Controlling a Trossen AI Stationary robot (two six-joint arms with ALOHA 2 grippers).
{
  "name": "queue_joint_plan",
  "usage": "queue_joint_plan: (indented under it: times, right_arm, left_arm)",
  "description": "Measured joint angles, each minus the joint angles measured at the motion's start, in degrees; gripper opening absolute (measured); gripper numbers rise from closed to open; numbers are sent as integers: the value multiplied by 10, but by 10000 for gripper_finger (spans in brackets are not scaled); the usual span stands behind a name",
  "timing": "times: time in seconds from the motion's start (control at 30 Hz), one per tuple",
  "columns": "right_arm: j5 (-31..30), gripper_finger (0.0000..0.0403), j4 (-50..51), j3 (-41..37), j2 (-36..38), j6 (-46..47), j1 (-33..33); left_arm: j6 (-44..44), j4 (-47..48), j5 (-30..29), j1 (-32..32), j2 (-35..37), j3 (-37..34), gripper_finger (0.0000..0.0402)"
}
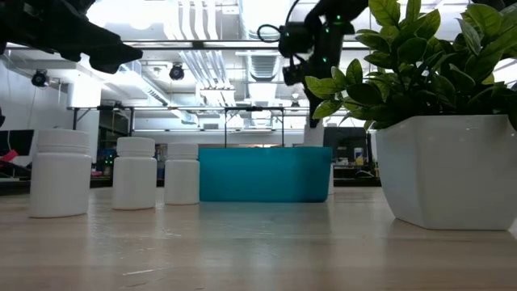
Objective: Pick and place pill bottles into a basket
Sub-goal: Put the white pill bottle in the blue bin
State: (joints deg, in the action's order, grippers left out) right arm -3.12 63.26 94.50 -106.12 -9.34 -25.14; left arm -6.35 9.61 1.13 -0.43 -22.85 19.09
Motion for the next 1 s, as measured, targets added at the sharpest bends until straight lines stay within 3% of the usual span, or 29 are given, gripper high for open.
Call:
queue_joint_plan:
  times: [0.37, 1.0]
  right_arm:
    - [64, 152, 33, 56, 0, 14, 51]
    - [68, 152, 37, 41, -6, 66, 165]
  left_arm:
    - [0, 0, 0, 0, 0, 0, 261]
    - [0, 0, 0, 0, 0, 0, 261]
